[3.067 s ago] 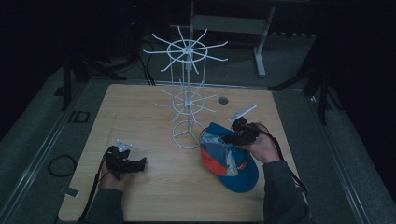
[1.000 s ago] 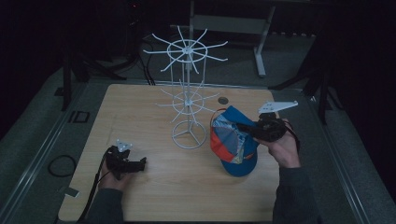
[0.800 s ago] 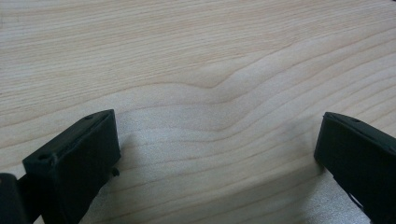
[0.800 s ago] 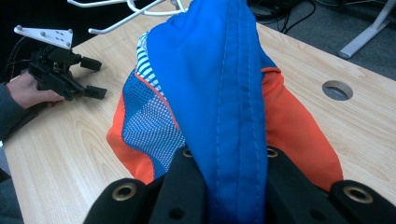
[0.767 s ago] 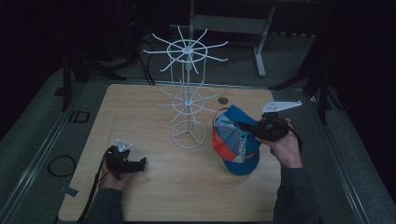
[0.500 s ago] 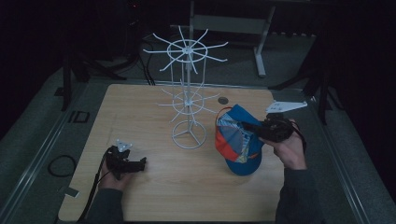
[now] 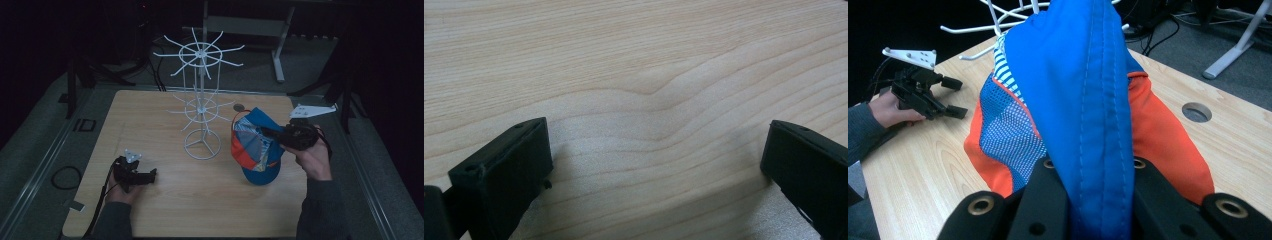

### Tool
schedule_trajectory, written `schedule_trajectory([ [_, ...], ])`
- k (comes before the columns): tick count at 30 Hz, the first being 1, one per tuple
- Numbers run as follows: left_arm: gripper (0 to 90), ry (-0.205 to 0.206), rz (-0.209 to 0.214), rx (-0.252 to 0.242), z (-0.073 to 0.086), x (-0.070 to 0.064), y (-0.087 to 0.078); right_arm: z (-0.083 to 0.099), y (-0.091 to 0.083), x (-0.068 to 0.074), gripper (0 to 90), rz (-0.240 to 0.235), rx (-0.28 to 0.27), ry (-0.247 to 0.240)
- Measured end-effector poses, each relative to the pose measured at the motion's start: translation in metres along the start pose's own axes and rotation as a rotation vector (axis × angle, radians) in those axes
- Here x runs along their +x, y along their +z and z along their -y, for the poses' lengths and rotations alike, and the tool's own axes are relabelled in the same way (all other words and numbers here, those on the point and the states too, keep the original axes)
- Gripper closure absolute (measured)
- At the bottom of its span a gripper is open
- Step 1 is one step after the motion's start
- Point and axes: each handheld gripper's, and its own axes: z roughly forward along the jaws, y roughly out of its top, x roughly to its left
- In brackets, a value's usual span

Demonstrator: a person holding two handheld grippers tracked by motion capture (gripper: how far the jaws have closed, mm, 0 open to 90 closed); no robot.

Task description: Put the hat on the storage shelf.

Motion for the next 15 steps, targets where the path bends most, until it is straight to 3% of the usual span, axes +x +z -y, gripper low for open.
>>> schedule_trajectory([
  [15, 0.2, -0.002, 0.001, -0.002, 0.0, 0.0, 0.0, -0.013, -0.005, 0.001, 87.6, -0.006, -0.029, -0.008],
])
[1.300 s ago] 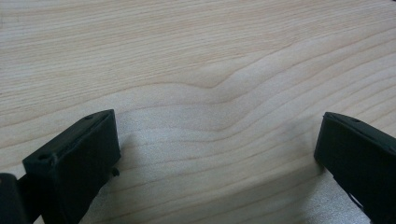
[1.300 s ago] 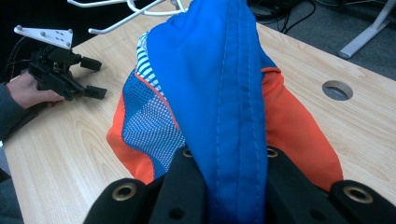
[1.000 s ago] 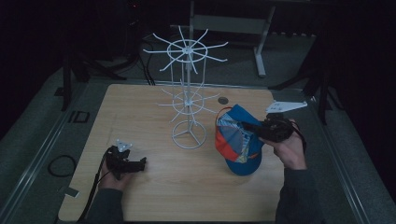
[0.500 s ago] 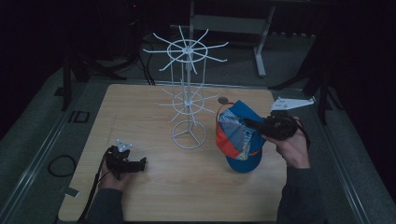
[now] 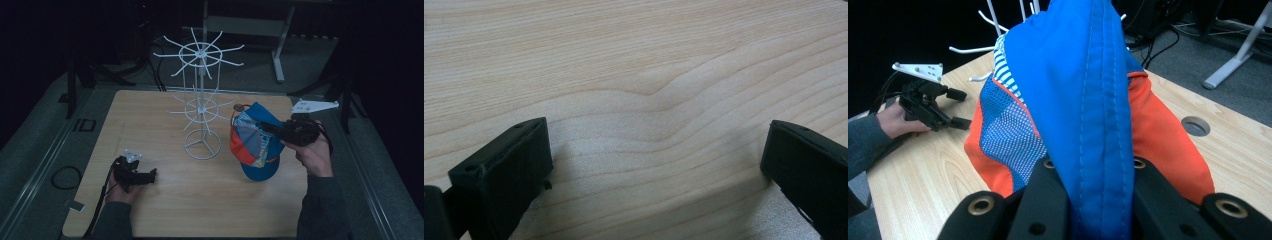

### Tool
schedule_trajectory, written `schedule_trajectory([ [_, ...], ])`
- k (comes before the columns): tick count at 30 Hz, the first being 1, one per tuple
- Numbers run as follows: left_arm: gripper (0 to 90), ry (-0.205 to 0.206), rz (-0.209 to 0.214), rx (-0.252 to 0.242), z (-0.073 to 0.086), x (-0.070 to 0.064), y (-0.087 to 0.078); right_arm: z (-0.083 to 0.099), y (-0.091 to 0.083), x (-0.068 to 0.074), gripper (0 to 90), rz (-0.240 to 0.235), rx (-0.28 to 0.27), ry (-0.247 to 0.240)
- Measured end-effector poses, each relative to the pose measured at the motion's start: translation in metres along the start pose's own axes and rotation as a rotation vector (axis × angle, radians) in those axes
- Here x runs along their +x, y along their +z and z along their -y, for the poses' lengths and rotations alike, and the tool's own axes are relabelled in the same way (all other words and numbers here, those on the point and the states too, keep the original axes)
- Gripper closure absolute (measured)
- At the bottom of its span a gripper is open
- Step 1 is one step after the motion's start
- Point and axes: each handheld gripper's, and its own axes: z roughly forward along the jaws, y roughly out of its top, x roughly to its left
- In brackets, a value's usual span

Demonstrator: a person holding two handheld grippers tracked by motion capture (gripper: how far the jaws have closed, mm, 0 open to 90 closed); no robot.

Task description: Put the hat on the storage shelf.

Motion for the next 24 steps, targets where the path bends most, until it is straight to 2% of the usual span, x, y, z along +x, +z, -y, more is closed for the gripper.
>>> schedule_trajectory([
  [24, 0.2, 0.0, -0.001, 0.001, 0.0, 0.0, 0.0, -0.013, -0.006, -0.002, 87.6, -0.036, -0.056, 0.005],
])
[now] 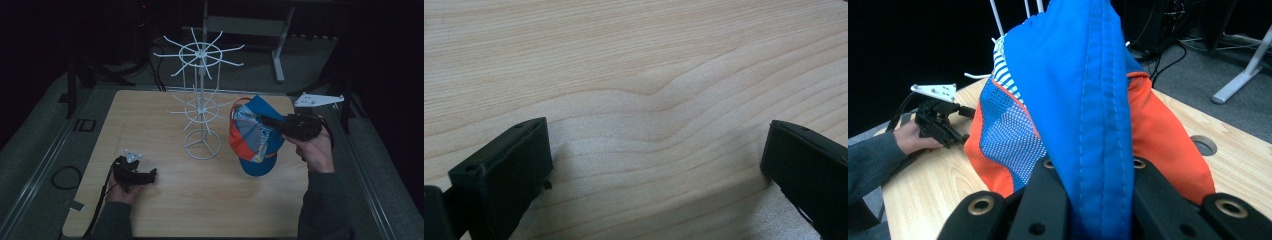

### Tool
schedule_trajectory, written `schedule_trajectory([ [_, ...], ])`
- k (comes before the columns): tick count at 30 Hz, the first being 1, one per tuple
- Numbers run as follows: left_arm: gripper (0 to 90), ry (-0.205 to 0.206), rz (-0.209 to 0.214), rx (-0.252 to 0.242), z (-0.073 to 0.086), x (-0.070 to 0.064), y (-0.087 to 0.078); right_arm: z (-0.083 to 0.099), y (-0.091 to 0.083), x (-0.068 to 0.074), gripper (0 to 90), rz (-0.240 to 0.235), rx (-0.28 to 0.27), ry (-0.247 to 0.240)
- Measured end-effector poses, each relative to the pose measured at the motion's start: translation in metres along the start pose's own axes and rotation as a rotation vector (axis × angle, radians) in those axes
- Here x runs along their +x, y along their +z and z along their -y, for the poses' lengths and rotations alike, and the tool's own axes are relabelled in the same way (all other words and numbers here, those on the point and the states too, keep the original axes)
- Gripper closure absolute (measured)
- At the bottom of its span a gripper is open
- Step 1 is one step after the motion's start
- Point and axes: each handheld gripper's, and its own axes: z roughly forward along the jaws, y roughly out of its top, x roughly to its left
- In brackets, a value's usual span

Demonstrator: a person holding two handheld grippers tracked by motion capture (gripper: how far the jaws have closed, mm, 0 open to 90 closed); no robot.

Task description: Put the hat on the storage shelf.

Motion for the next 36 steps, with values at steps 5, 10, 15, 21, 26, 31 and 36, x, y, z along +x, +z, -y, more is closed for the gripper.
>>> schedule_trajectory([
  [5, 0.2, 0.001, 0.001, 0.001, 0.0, 0.0, 0.0, -0.005, -0.004, 0.002, 87.6, -0.01, -0.015, -0.001],
  [10, 0.2, 0.0, 0.002, -0.002, 0.001, 0.0, 0.0, -0.009, -0.008, 0.004, 87.6, -0.027, -0.04, 0.001],
  [15, 0.2, 0.0, 0.002, -0.001, 0.001, 0.0, 0.0, -0.013, -0.012, 0.005, 87.6, -0.04, -0.057, 0.006],
  [21, 0.2, 0.001, 0.002, -0.001, 0.001, 0.0, 0.0, -0.017, -0.015, 0.006, 87.6, -0.051, -0.073, 0.009],
  [26, 0.2, 0.001, 0.002, -0.002, 0.001, 0.0, 0.0, -0.021, -0.018, 0.008, 87.5, -0.061, -0.087, 0.006],
  [31, 0.2, 0.001, 0.002, -0.001, 0.001, 0.0, 0.0, -0.027, -0.021, 0.008, 87.5, -0.063, -0.097, 0.002],
  [36, 0.2, 0.001, 0.002, -0.001, 0.001, 0.0, 0.0, -0.031, -0.022, 0.007, 87.5, -0.07, -0.11, 0.002],
])
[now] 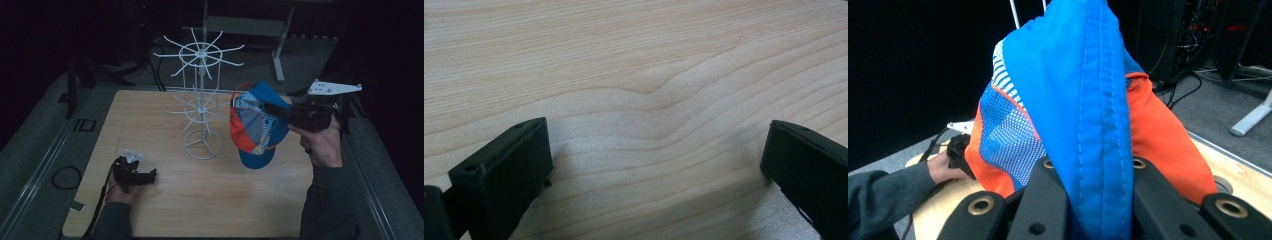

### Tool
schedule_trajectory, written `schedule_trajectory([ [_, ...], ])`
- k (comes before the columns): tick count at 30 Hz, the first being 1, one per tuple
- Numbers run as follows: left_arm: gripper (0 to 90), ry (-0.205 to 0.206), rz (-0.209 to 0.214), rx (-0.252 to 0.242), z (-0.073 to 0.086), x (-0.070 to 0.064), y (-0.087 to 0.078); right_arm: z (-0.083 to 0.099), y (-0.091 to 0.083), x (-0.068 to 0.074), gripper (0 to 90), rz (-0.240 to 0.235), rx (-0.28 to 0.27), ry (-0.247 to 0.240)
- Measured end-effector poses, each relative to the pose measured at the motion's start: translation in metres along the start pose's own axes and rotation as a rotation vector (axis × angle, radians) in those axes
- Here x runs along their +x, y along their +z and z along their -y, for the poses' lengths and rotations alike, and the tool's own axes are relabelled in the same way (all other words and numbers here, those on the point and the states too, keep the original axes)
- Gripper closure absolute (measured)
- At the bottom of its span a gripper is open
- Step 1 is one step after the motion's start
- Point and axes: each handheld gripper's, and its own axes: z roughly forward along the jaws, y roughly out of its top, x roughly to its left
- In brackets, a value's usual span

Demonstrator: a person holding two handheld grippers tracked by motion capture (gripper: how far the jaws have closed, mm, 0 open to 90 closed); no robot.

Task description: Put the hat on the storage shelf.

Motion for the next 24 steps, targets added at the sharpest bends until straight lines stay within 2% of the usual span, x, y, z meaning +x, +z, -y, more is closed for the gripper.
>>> schedule_trajectory([
  [24, 0.2, 0.0, 0.0, 0.0, 0.0, 0.0, 0.0, -0.013, -0.009, -0.005, 87.5, -0.003, -0.037, 0.006],
])
